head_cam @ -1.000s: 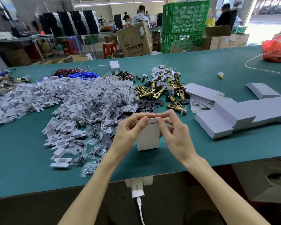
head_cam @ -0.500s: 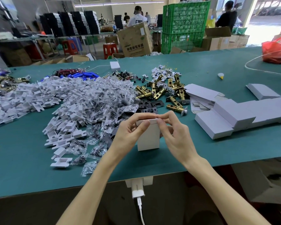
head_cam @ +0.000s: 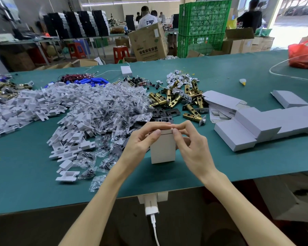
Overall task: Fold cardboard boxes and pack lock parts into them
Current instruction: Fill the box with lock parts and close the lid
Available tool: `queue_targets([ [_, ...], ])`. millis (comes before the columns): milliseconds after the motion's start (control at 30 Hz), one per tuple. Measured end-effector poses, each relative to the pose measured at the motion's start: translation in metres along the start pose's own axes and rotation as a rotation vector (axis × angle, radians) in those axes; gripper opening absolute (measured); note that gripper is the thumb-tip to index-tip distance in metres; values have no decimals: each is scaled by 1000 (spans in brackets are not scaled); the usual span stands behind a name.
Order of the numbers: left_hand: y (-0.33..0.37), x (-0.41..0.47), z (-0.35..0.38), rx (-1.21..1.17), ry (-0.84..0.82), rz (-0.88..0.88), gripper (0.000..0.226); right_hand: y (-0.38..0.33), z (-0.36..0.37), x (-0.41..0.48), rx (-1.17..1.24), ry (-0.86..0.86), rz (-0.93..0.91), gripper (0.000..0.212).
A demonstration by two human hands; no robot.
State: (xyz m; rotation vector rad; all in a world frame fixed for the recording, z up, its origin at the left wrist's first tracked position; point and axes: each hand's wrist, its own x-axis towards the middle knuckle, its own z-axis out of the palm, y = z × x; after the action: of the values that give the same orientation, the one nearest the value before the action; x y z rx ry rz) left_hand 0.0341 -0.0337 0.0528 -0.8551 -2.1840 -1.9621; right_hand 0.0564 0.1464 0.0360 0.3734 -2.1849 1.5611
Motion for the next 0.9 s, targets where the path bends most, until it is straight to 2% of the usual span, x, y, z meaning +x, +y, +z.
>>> queue_targets([
  [733, -20, -3, -1, 154, 39, 132, 28, 7, 2, -3, -40, -66, 14, 17],
  [800, -22, -6, 4, 134, 66, 80, 35, 7, 3, -5, -74, -86, 5, 22],
  [867, -25, -13, 10, 67, 134, -65, 47, 8, 5, -6, -119, -102, 7, 35],
  [900, -29, -17, 12, 36, 159, -126, 45, 8, 7, -7, -138, -108, 12, 41],
])
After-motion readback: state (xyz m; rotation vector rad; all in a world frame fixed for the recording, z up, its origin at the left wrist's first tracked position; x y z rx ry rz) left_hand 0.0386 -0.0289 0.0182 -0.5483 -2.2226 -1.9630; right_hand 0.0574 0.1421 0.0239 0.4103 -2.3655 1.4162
